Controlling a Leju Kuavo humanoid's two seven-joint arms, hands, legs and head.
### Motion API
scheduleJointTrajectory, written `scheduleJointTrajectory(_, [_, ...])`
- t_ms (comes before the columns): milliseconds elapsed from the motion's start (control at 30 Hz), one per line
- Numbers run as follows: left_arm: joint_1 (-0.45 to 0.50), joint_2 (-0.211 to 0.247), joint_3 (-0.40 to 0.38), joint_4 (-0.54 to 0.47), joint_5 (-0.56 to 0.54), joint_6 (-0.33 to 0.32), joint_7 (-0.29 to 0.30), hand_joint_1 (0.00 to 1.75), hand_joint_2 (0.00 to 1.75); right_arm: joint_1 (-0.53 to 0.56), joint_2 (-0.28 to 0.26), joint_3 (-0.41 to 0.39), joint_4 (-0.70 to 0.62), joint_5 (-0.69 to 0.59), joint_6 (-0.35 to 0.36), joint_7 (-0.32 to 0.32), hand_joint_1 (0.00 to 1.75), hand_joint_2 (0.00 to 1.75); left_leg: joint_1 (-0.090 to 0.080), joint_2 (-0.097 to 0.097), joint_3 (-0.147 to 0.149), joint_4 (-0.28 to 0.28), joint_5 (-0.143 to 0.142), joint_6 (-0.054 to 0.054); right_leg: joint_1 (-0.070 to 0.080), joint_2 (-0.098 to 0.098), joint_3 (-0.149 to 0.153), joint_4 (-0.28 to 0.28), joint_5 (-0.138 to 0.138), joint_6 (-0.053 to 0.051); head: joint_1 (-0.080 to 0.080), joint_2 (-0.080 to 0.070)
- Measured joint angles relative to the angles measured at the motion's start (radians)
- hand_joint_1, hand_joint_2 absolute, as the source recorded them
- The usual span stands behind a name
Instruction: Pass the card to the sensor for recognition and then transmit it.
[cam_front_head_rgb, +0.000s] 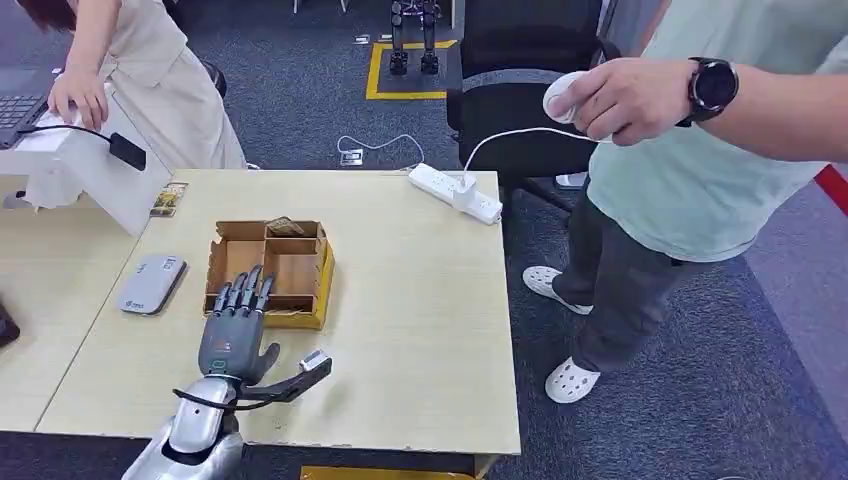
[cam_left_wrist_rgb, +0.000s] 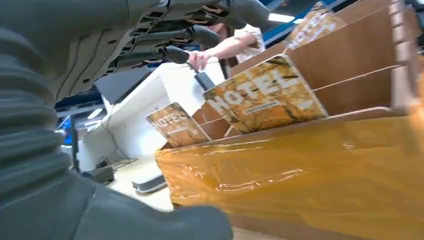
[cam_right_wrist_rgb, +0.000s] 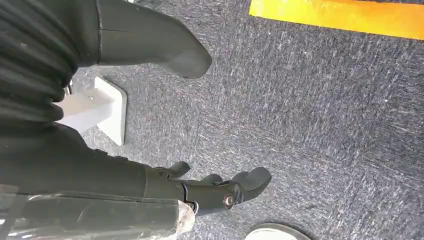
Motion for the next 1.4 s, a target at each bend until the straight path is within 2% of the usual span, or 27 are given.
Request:
scheduleJointTrajectory(133, [-0.004,-0.002,0.015,0.013,0.006,0.002,-0.009,1.73,1.75,0.000,0.000,0.000,0.000,0.000,0.000,0.000,0.00,1.75,0.000,0.000,0.000,0.000,0.000,0.000,0.000,0.000,0.000,0.000,0.000,0.000,0.000,0.000])
scheduleJointTrajectory(200, [-0.004,-0.003,0.019,0.018,0.008,0.002,-0.013,1.57,1.75,0.000,0.000,0.000,0.000,0.000,0.000,0.000,0.00,1.75,0.000,0.000,0.000,0.000,0.000,0.000,0.000,0.000,0.000,0.000,0.000,0.000,0.000,0.000])
scheduleJointTrajectory(300, [-0.005,-0.004,0.027,0.024,0.011,0.003,-0.013,1.47,1.75,0.000,0.000,-0.001,0.000,0.000,0.000,0.000,0.00,1.75,0.000,0.000,0.000,0.000,0.000,0.000,0.000,0.000,0.000,0.000,0.000,0.000,0.000,0.000])
scheduleJointTrajectory(367, [-0.005,-0.005,0.031,0.024,0.016,0.003,-0.014,1.57,1.75,0.000,0.000,-0.001,0.000,0.000,0.000,0.000,0.00,1.75,0.000,0.000,0.000,0.000,0.000,0.000,0.000,0.000,0.000,0.000,0.000,0.000,0.000,0.000])
scheduleJointTrajectory(433, [-0.005,-0.005,0.034,0.025,0.022,0.003,-0.016,1.50,1.75,0.000,0.000,-0.001,0.000,0.000,0.001,0.004,0.00,1.75,0.000,0.000,0.000,0.000,0.000,0.000,0.000,0.000,0.000,0.000,0.000,0.000,0.000,0.000])
scheduleJointTrajectory(933, [-0.010,-0.011,0.035,0.032,0.042,-0.008,-0.033,1.54,1.75,0.001,0.000,-0.005,0.000,0.003,0.002,0.012,0.00,1.75,0.000,0.000,0.000,0.000,0.000,0.000,0.000,0.000,0.001,0.000,0.000,0.000,0.000,0.000])
scheduleJointTrajectory(1000, [-0.010,-0.012,0.035,0.032,0.043,-0.008,-0.034,1.45,1.75,0.001,0.000,-0.006,0.000,0.003,0.002,0.012,0.00,1.75,0.000,0.000,0.000,0.000,0.000,0.000,0.000,0.000,0.001,0.000,0.000,0.000,0.000,0.000])
scheduleJointTrajectory(1033, [-0.009,-0.013,0.035,0.032,0.043,-0.008,-0.034,0.05,1.75,0.001,0.000,-0.006,0.000,0.003,0.002,0.012,0.00,1.75,0.000,0.000,0.000,0.000,0.000,0.000,0.000,0.000,0.001,0.000,0.000,0.000,0.000,0.000])
scheduleJointTrajectory(1067, [-0.009,-0.013,0.035,0.032,0.044,-0.008,-0.034,0.00,1.75,0.001,0.000,-0.006,0.000,0.004,0.002,0.014,0.00,1.75,0.000,0.000,0.000,0.000,0.000,0.000,0.000,0.000,0.001,0.000,0.000,0.000,0.000,0.000])
scheduleJointTrajectory(1400, [-0.016,-0.015,0.036,0.033,0.056,0.007,-0.048,0.00,1.75,0.002,0.000,-0.007,0.000,0.005,0.002,0.014,0.00,1.75,0.000,-0.002,0.001,0.000,0.000,0.000,0.000,-0.002,0.002,0.000,0.000,0.000,0.000,0.000])
